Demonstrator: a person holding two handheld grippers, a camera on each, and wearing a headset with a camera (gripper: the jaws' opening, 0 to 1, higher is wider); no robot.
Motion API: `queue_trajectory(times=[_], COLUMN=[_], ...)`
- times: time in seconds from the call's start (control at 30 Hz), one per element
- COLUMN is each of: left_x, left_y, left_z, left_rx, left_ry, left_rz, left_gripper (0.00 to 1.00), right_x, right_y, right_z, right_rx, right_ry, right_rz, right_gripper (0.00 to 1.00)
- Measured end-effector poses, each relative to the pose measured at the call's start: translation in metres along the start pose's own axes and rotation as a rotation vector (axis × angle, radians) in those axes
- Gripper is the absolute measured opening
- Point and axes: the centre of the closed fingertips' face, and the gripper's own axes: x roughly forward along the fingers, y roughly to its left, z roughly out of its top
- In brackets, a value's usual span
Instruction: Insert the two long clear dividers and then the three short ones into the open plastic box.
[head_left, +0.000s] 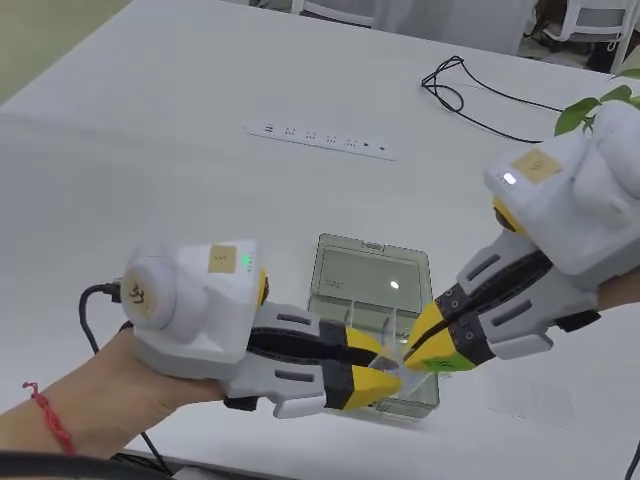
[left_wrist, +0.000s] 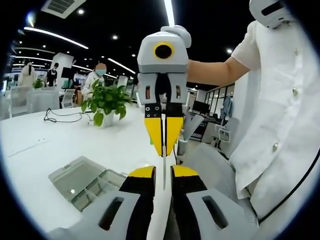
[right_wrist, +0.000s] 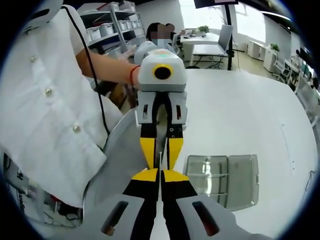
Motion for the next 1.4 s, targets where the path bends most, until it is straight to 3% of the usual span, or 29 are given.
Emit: queue_trajectory(times=[0.17, 0.43, 0.77, 1.17, 1.4], left_x=[-0.007, -0.019, -0.028, -0.036, -0.04], left_y=[0.007, 0.022, 0.034, 0.043, 0.048], left_z=[-0.005, -0.015, -0.028, -0.045, -0.052], left_rx=[-0.005, -0.027, -0.028, -0.017, -0.01], left_ry=[0.003, 0.025, 0.062, 0.108, 0.124], left_rz=[0.035, 0.112, 0.169, 0.211, 0.238], left_gripper=[0.12, 0.28, 0.46, 0.67, 0.76], right_x=[0.0, 0.0, 0.0, 0.01, 0.02], right_y=[-0.005, -0.02, -0.038, -0.071, -0.081], right_z=[0.001, 0.003, 0.006, 0.001, -0.001], right_rx=[0.005, 0.016, 0.04, 0.07, 0.078], right_ry=[-0.003, -0.015, -0.028, -0.04, -0.046], right_rz=[-0.016, -0.053, -0.122, -0.2, -0.222], right_gripper=[0.03, 0.03, 0.03, 0.03, 0.03])
